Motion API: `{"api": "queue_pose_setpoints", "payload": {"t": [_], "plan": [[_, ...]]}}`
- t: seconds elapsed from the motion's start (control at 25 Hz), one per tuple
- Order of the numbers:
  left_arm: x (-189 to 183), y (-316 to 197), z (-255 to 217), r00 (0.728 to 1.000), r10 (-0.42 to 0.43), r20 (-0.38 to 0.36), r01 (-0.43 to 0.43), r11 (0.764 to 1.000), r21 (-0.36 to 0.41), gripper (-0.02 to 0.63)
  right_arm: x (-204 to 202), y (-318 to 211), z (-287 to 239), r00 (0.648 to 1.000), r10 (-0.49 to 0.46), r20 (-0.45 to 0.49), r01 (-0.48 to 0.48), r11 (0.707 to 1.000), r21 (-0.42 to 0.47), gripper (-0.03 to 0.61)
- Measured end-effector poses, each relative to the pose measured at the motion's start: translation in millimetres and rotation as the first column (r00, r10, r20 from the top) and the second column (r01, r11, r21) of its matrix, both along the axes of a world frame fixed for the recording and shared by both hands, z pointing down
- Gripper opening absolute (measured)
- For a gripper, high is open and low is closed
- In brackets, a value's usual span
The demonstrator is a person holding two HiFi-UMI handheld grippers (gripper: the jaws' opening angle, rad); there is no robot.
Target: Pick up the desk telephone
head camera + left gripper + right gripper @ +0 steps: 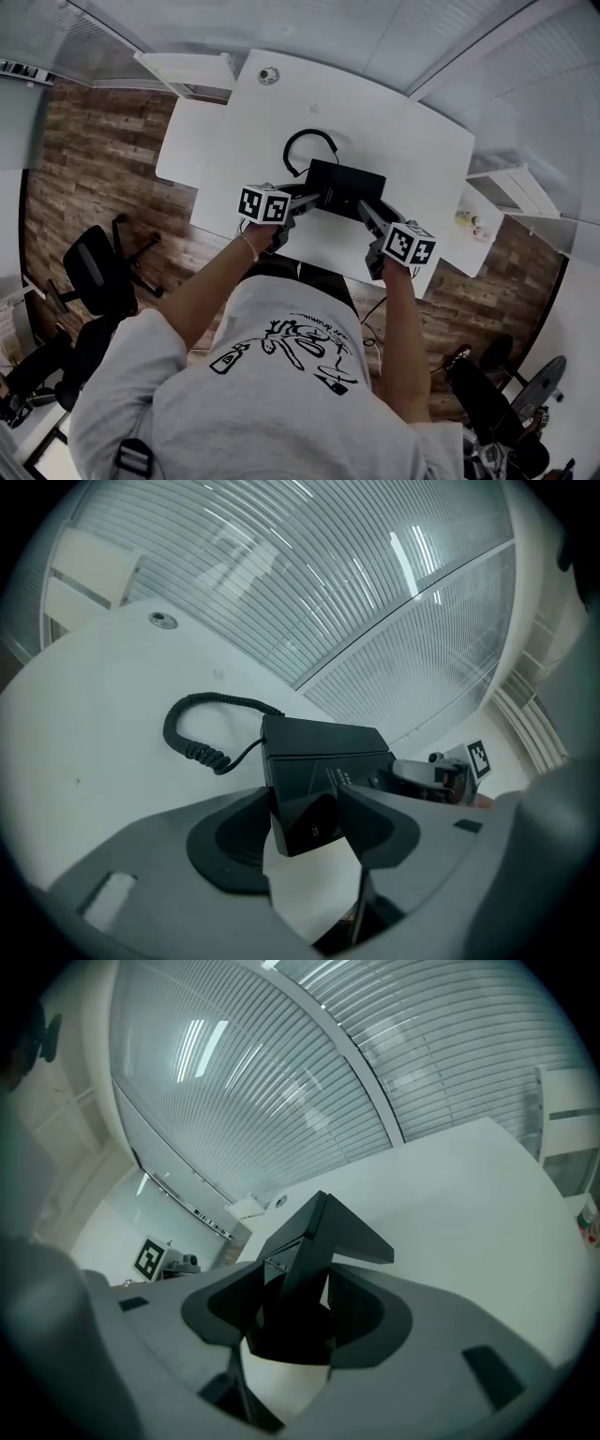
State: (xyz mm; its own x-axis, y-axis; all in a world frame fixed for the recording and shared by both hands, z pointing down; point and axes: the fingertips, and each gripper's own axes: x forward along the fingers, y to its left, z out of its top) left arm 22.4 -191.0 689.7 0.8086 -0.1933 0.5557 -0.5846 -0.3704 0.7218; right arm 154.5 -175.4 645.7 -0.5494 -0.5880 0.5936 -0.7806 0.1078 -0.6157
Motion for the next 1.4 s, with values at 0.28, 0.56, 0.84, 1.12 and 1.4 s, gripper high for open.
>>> {"api": "queue_pose_setpoints", "payload": {"t": [0.28, 0.56, 0.84, 1.12, 1.4], "plan": [[-0.9, -5.7, -47.4, 1.0, -0.003, -0.021, 0.004, 0.999, 0.044, 0.218, 0.6, -6.0, -48.0, 0.999, 0.032, 0.035, -0.034, 0.998, 0.052, 0.202], [2.2, -13.2, -99.6, 0.999, -0.016, -0.037, 0.021, 0.992, 0.122, 0.218, 4.0, -9.4, -96.1, 0.998, 0.037, 0.055, -0.042, 0.994, 0.099, 0.202], [-1.2, -11.5, -153.6, 0.999, -0.012, -0.046, 0.021, 0.981, 0.191, 0.218, 0.2, -3.2, -146.8, 0.997, 0.044, 0.07, -0.055, 0.985, 0.163, 0.201], [-3.7, -9.6, -200.5, 0.998, -0.01, -0.054, 0.022, 0.972, 0.234, 0.218, -2.2, 2.0, -193.0, 0.994, 0.059, 0.088, -0.077, 0.973, 0.218, 0.201], [-7.6, 6.2, -249.8, 0.998, -0.029, -0.064, 0.046, 0.953, 0.3, 0.218, -5.6, 19.0, -238.8, 0.997, 0.03, 0.076, -0.049, 0.961, 0.274, 0.201]]}}
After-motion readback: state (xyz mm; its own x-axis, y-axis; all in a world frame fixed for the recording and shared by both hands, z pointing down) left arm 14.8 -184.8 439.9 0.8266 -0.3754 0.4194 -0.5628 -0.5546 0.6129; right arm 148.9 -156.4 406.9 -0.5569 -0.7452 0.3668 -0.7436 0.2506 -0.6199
